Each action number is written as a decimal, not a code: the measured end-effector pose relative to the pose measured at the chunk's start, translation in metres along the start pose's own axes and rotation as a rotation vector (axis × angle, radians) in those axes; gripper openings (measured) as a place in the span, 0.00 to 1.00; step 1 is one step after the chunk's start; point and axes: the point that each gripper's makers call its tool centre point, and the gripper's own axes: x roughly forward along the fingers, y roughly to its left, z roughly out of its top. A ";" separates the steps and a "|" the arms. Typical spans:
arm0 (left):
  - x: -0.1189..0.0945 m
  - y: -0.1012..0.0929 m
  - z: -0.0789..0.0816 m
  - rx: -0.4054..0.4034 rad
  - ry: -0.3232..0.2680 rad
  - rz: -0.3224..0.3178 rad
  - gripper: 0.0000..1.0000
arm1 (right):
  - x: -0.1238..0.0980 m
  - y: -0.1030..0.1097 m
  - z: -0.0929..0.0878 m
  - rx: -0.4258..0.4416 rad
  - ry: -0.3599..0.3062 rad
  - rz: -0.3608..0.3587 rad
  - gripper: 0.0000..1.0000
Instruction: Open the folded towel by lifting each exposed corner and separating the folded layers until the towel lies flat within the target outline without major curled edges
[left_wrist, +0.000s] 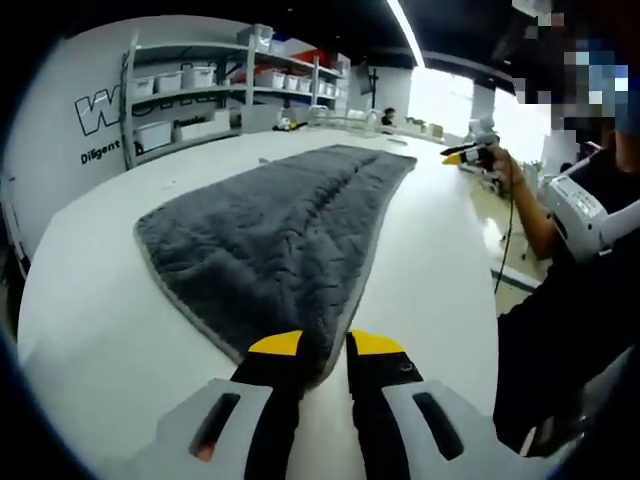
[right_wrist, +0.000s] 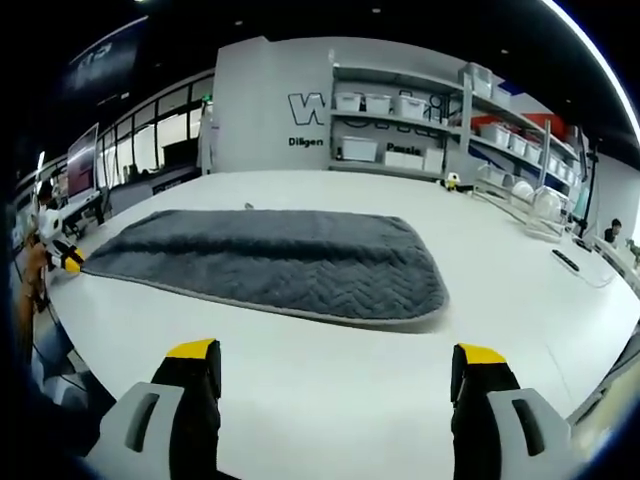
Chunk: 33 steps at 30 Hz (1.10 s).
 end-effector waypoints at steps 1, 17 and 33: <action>-0.002 -0.005 0.006 -0.006 -0.039 -0.012 0.21 | 0.000 0.001 0.001 -0.004 -0.002 0.003 0.97; -0.023 -0.020 0.039 -0.002 -0.271 0.049 0.77 | 0.018 0.045 0.014 -0.047 0.019 0.119 0.96; -0.028 -0.014 0.031 -0.007 -0.268 0.127 1.00 | 0.040 0.127 0.046 -0.113 -0.059 0.277 0.73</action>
